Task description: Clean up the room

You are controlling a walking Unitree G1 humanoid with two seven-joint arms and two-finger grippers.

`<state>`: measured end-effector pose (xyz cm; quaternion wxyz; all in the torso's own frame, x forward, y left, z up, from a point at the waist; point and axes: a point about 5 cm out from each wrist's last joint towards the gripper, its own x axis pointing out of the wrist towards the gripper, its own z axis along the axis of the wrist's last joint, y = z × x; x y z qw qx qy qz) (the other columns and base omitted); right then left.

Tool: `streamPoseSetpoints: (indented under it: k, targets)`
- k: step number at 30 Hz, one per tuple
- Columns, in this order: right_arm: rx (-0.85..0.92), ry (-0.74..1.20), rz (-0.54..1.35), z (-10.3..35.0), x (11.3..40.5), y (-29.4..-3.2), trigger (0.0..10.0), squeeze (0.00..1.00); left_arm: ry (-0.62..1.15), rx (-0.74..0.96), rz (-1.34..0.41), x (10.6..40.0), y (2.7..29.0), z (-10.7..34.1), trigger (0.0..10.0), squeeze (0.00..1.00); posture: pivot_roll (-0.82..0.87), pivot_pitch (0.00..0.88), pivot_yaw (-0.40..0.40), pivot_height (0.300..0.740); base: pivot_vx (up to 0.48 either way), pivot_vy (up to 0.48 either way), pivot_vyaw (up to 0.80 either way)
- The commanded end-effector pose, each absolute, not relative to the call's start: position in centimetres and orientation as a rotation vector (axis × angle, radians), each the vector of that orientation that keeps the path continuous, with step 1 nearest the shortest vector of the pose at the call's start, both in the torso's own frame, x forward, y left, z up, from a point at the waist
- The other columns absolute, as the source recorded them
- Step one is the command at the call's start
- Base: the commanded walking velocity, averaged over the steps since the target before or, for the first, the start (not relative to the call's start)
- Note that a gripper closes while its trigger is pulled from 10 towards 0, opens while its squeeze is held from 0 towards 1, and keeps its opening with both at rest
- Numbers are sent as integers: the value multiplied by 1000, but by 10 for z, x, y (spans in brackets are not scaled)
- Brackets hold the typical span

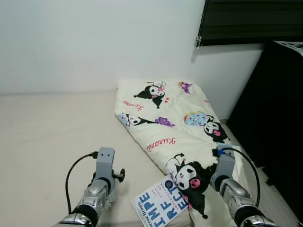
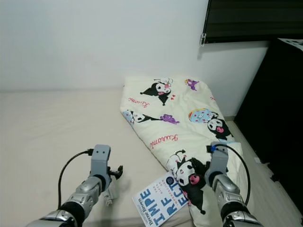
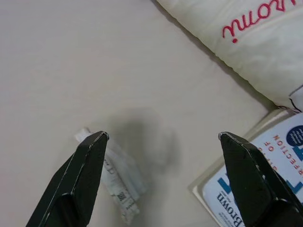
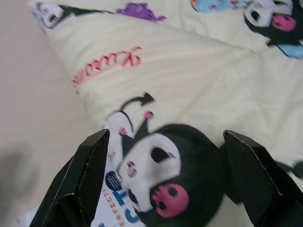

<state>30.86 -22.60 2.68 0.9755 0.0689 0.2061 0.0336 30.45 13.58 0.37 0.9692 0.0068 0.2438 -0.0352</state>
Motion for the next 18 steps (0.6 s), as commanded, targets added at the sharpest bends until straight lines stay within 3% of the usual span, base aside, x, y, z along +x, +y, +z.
streamPoseSetpoints:
  k: [1, 18]
  targets:
    - [161, 411, 90, 25, 308, -221, 10000, 0, 521, 35, -67, 302, 135, 0, 10000, 0, -143, 0, 0, 664, 0, 0, 0]
    - [163, 404, 186, 25, 308, -208, 10000, 0, 499, 67, -23, 312, 133, 10, 10000, 0, -152, 0, 5, 599, 0, 0, 0]
